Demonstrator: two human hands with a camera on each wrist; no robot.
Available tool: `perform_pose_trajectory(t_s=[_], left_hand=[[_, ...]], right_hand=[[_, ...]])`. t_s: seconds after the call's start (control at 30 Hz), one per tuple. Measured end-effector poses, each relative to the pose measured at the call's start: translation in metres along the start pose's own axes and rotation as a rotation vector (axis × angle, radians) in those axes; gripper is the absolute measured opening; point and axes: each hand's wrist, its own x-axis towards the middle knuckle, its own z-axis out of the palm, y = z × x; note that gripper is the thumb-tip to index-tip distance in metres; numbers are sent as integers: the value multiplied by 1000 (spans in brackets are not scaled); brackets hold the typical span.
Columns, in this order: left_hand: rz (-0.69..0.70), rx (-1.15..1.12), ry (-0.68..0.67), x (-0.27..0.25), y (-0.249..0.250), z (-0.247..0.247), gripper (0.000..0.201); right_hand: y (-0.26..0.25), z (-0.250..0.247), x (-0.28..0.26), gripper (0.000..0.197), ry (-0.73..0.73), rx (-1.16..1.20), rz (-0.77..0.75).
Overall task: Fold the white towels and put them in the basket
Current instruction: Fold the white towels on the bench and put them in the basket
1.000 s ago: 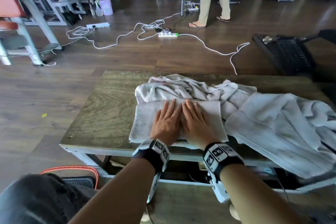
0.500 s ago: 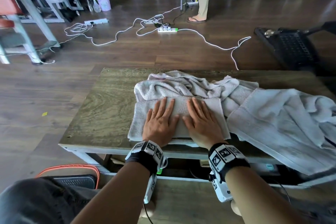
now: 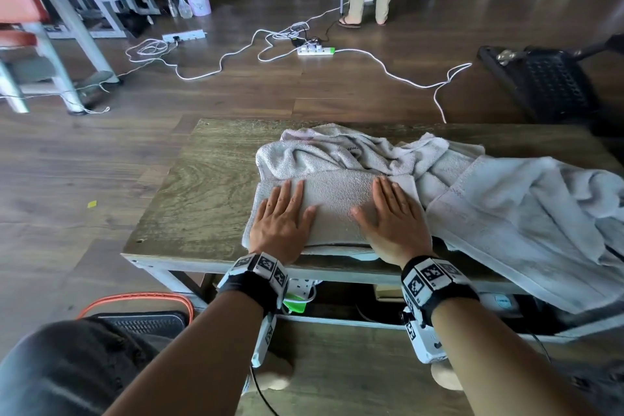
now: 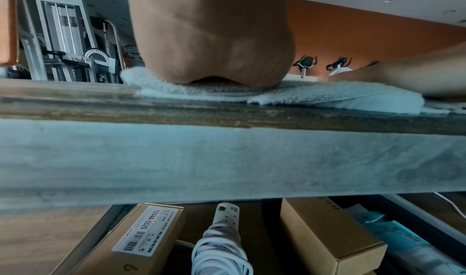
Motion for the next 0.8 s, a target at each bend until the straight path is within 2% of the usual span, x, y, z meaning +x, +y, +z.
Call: perform_pose_trajectory(t_s=[0.33,0.57,0.67,0.8], left_hand=[[-74,-9,7,-11,-25,-6,60],[-140,-49,4,-20,-48,-12,59],[-140,-65,57,-17,-48,-9,64],[-215,-139,55,-12,-49,-9,71]], right_hand=[[0,-4,-4,89,-29,-2,25],[5,-6,-3,91,-69,12,-15],[5,-7,-4,92,-66,10,-23],[10,-8,-2,92,-112,40,-50]])
